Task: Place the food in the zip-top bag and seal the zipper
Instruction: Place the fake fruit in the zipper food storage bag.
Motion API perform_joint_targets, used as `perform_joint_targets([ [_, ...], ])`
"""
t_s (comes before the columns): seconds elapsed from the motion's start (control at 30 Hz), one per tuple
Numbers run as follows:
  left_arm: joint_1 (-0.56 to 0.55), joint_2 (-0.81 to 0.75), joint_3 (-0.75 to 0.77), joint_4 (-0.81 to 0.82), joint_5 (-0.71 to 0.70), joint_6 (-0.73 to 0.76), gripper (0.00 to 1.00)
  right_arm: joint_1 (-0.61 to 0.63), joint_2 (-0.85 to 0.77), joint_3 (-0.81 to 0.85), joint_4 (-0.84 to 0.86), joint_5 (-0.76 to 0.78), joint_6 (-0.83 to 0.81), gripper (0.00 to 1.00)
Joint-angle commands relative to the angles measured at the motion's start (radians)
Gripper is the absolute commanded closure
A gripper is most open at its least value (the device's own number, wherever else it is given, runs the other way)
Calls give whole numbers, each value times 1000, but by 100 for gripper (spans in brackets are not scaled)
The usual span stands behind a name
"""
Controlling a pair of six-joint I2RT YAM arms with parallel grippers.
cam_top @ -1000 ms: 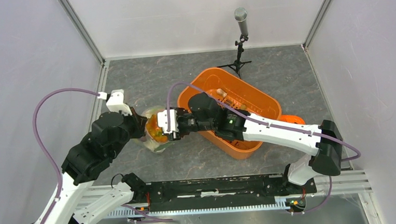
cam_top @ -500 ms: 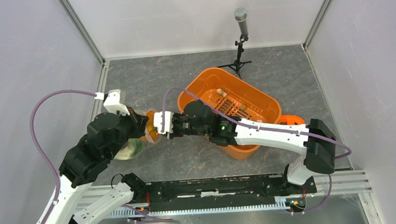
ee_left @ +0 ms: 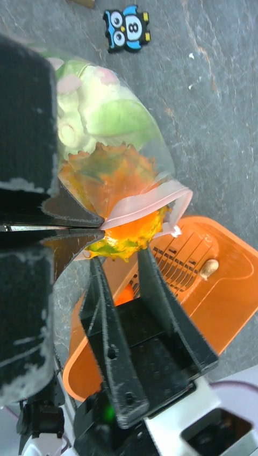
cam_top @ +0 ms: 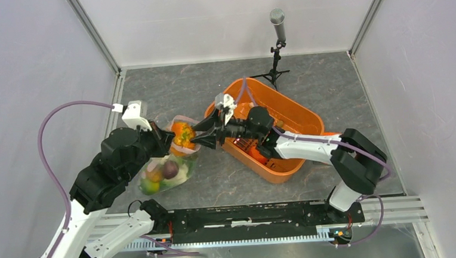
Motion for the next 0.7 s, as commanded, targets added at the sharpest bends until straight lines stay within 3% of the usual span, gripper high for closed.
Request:
perform_joint_targets([
  [0.0,-9,31,43,202,138,-26,98,-47,62,20,319,-253,277,45],
  [0.2,-9,44,16,288,152,-35,98,-33,54,150,-232,-224,-58,49],
  [0.33,-9,84,47,292,187,-23,98,-29,61,186,-341,-313,-186,47],
  [0.43,-9,124,73,284,224,-21,98,2,66,266,-540,-247,-357,46],
  [0.5,-10,135,86,267,219,-21,98,21,32,240,-515,-193,-404,41],
  [0.53,-9,132,90,259,214,-24,98,14,15,198,-432,-155,-350,38],
  [0.6,-9,118,86,259,208,-27,98,-31,-2,127,-254,-158,-191,38],
  [0.67,-9,107,86,255,209,-23,98,-74,0,24,77,-218,63,36],
])
